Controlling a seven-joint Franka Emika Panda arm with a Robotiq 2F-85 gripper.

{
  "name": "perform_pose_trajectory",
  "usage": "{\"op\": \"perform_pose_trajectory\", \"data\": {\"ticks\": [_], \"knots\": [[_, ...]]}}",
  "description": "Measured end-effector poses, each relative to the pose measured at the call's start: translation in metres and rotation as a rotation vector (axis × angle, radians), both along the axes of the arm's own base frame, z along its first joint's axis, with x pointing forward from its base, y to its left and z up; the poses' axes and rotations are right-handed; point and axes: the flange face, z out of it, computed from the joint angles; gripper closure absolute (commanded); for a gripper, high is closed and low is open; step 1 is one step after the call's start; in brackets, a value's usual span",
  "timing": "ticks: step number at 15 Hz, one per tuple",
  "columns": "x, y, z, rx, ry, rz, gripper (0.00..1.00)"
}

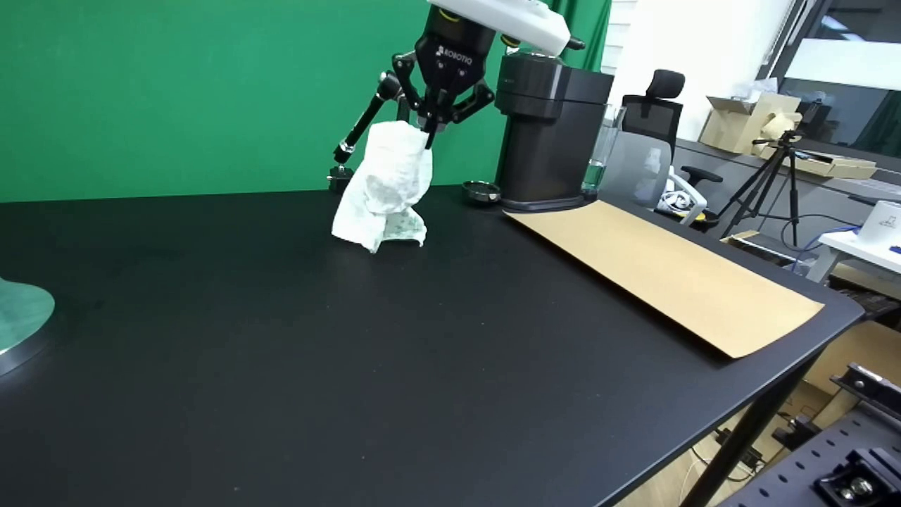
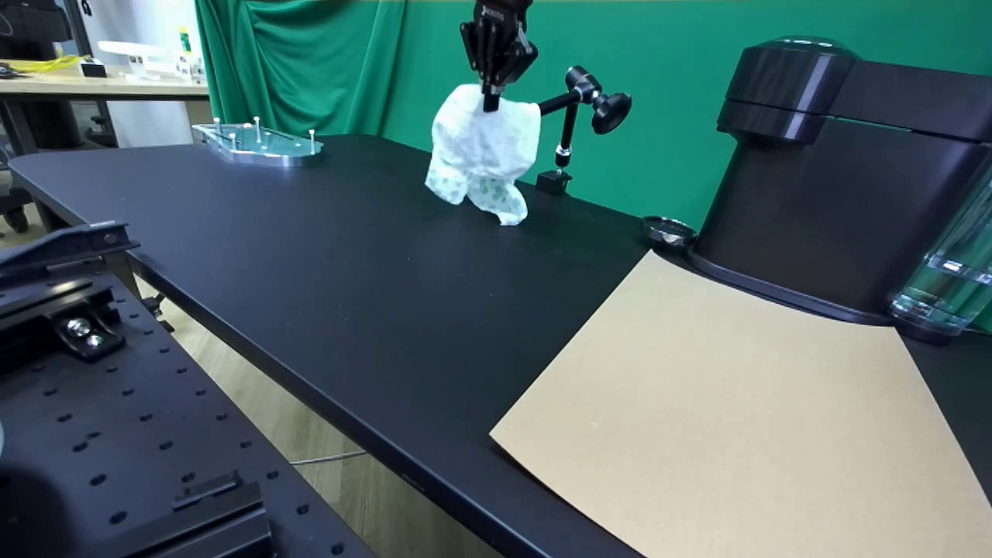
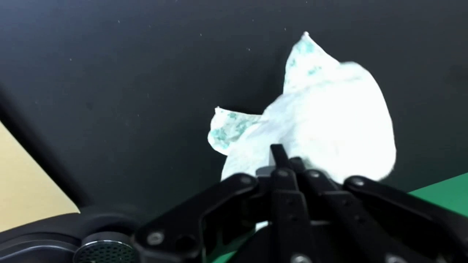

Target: Put the cloth on the table

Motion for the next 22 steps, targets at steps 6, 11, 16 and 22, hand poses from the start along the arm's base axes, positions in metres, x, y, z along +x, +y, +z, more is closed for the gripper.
{"op": "perform_pose_trajectory", "data": {"ticks": [6, 11, 16, 22], "knots": [[-0.047, -0.019, -0.006, -0.008, 0.019, -0.067, 1.00], [-0.069, -0.038, -0.010, -0.015, 0.024, -0.135, 1.00], [-0.082, -0.072, -0.021, -0.015, 0.039, -0.276, 1.00], [-0.091, -0.102, -0.030, 0.014, 0.068, -0.389, 1.00]]}}
